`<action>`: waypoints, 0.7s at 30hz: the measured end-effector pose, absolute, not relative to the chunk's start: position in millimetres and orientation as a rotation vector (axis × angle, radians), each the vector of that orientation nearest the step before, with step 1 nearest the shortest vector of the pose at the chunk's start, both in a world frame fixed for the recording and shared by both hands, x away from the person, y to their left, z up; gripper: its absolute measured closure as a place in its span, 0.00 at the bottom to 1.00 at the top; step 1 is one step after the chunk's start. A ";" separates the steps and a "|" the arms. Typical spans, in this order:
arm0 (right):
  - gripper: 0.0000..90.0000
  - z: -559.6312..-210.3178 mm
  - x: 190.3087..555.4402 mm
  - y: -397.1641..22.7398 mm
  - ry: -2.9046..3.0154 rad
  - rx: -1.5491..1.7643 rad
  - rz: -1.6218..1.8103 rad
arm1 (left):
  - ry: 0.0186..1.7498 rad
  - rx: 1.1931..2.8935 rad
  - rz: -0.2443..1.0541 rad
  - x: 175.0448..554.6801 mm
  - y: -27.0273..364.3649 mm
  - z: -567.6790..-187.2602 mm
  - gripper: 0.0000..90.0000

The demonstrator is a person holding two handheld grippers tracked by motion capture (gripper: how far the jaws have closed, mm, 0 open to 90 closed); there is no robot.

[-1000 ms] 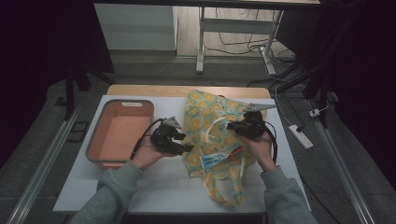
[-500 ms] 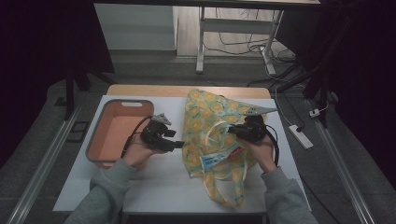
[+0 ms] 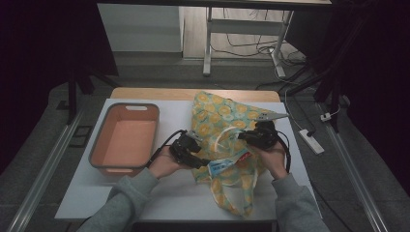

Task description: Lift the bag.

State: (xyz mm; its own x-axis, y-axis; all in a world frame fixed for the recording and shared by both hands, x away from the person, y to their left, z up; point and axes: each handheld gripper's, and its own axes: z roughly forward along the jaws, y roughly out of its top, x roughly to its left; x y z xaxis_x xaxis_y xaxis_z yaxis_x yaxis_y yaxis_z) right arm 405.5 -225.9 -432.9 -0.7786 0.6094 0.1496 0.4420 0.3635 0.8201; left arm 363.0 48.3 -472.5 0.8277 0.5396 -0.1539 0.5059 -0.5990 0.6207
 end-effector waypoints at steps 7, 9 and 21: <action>0.98 -432.9 405.8 -227.4 2.439 0.954 1.385 | 0.837 2.320 0.210 368.1 44.9 -474.4 0.38; 0.98 -432.8 405.9 -227.9 2.440 0.956 1.382 | 0.863 2.319 0.246 370.3 46.3 -476.6 0.37; 0.98 -437.4 409.1 -227.3 2.453 0.966 1.367 | 0.888 2.359 0.164 391.5 28.1 -500.0 0.71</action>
State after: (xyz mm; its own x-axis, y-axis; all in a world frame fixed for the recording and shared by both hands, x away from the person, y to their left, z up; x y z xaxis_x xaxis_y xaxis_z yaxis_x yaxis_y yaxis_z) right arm 409.1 -227.3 -437.4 -0.7752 0.6121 0.1560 0.4546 0.3692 0.8106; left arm 391.5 28.1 -500.0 0.7677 0.6341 -0.0929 0.5591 -0.5919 0.5805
